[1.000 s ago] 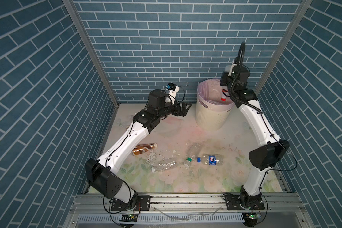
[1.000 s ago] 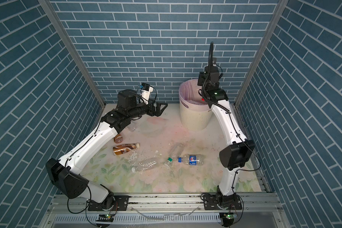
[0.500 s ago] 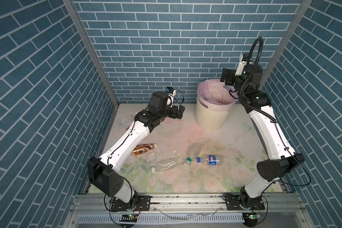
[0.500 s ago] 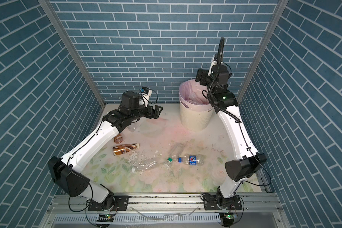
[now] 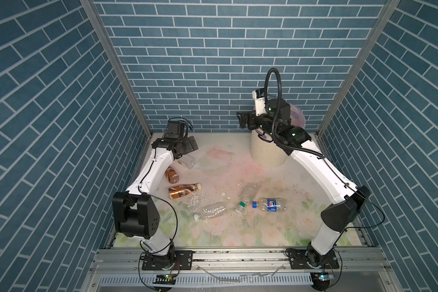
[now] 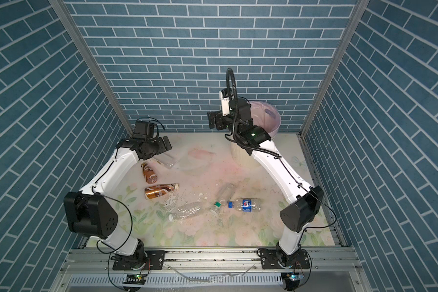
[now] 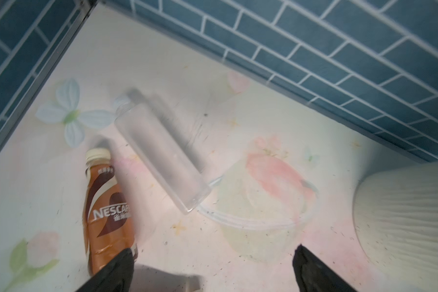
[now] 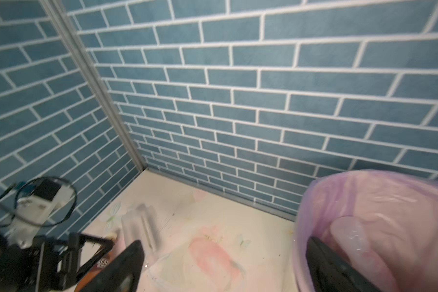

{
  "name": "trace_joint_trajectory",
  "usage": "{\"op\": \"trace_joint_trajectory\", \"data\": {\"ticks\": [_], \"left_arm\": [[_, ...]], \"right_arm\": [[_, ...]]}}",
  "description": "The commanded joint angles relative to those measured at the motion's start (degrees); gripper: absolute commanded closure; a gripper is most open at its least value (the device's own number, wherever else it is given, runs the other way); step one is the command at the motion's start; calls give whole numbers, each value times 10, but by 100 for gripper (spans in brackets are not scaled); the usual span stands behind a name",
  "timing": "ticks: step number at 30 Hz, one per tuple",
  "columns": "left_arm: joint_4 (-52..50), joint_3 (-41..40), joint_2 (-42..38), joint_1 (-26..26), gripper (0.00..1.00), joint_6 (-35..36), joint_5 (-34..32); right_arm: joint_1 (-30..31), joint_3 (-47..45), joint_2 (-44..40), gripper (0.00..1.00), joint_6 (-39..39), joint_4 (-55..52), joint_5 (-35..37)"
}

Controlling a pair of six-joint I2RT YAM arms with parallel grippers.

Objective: Throw the plastic bottles in the bin
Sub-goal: Throw the plastic bottle into the trash bin, then pick up the plastic bottle from the top-left of the table.

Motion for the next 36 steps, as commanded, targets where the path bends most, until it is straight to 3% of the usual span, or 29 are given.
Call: {"op": "trace_joint_trajectory", "data": {"ticks": [1,8,18,30,36], "left_arm": [[-42,17,32,9,1,-53,-33],[-86,98,139,58,1,-74,-49],[-72,185,252,101,1,-80,-24],[-105,316,373,109,1,-82,-29],[-111,325,391,109,3,-74,-38]], "right_arm": [[22,-23,32,1,-8,3,-39],[70,-7,97,1,0,-33,-48],[83,-32,107,1,12,-22,-57],[83,-54,107,1,0,-18,-41],[83,-55,112,1,0,-16,-40]]}}
